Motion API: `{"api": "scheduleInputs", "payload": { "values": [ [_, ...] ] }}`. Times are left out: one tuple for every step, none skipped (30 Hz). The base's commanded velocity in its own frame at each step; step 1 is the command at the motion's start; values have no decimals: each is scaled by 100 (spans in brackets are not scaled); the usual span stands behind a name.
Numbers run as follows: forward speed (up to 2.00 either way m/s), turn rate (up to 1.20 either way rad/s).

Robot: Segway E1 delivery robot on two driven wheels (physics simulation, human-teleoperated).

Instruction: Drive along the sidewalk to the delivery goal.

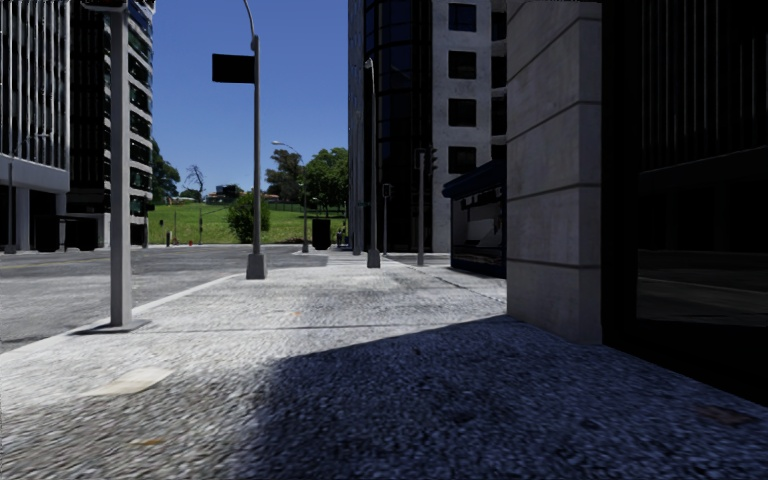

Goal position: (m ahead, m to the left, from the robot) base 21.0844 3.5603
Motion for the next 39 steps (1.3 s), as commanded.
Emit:
{"api": "scheduleInputs", "payload": {
  "values": [
    [200,0],
    [200,0],
    [200,0],
    [200,0],
    [200,0],
    [200,0],
    [200,0],
    [200,0],
    [200,0],
    [200,0],
    [200,0],
    [200,0],
    [200,0],
    [200,0],
    [200,0],
    [200,0],
    [200,0],
    [200,5],
    [200,5],
    [200,7],
    [200,8],
    [200,13],
    [200,13],
    [200,18],
    [200,21],
    [200,21],
    [200,21],
    [200,21],
    [200,21],
    [200,22],
    [200,22],
    [200,22],
    [200,22],
    [200,25],
    [200,26],
    [200,26],
    [200,27],
    [200,28],
    [200,29]
  ]
}}
